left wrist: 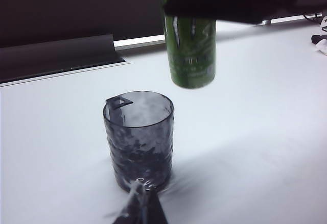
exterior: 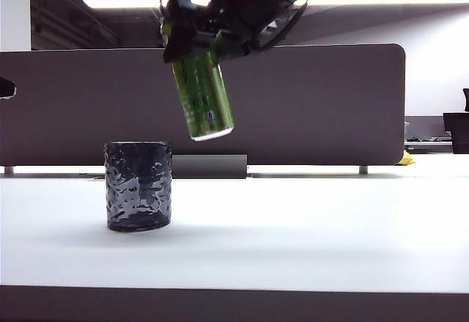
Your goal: Pick up the metal can, pour some water into the cup, then place the can back on the table.
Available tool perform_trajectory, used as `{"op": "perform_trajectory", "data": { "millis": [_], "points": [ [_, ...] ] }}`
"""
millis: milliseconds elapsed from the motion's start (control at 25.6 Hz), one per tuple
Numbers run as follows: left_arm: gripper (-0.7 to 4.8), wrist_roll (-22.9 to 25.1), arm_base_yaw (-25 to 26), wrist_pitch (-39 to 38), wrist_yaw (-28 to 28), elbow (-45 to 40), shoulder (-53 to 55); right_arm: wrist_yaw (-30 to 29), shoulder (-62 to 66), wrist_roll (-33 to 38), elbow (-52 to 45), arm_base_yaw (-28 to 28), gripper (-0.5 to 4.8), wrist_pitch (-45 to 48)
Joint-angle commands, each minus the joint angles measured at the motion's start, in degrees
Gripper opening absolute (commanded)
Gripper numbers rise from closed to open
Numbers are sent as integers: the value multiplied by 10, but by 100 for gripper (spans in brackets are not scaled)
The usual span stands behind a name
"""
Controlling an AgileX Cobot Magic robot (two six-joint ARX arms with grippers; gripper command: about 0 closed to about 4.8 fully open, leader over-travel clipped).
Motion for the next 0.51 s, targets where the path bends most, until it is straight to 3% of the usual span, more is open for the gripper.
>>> {"op": "perform_trajectory", "data": {
  "millis": [39,507],
  "points": [
    [-5,0,1,8,0,1,0,-3,-1,-10,7,5,291,15],
    [-5,0,1,8,0,1,0,-2,6,-46,7,9,291,-6]
  ]
}}
